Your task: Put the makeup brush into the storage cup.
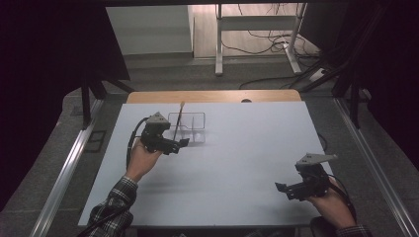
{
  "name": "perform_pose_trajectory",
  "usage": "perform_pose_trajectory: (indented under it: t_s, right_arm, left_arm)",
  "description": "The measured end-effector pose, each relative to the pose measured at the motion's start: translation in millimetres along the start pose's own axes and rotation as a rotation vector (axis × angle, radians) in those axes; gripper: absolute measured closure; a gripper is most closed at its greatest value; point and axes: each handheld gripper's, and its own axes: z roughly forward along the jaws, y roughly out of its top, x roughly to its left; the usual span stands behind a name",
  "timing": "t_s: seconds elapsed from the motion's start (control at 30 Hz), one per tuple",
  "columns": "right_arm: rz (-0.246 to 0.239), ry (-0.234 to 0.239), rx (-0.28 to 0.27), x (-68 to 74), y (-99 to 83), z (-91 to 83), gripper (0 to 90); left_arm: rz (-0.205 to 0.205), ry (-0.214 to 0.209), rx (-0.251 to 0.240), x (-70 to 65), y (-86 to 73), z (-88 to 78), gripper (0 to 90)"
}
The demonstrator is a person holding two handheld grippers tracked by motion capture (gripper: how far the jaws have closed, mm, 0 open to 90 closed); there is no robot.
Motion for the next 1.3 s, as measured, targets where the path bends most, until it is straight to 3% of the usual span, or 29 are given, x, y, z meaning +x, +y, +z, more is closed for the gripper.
perform_pose_trajectory:
  t_s: [0.37, 0.73, 1.07, 1.3]
  right_arm:
    - [0.000, 0.001, 0.000, 0.0, 0.0, 0.2, 0.0]
    - [0.001, 0.002, 0.000, -0.1, 0.0, 0.1, 0.0]
    - [0.001, 0.002, -0.004, 0.0, 0.1, -0.2, 0.0]
    - [-0.001, 0.001, -0.001, 0.2, 0.1, -0.1, 0.0]
  left_arm:
    - [0.014, -0.038, -0.012, -4.7, -7.5, -7.8, 0.0]
    - [0.042, -0.037, 0.016, -12.6, -14.7, -10.7, 0.0]
    - [0.025, -0.051, 0.017, -17.7, -20.3, -17.0, 0.0]
    - [0.035, -0.039, 0.015, -20.8, -23.7, -21.8, 0.0]
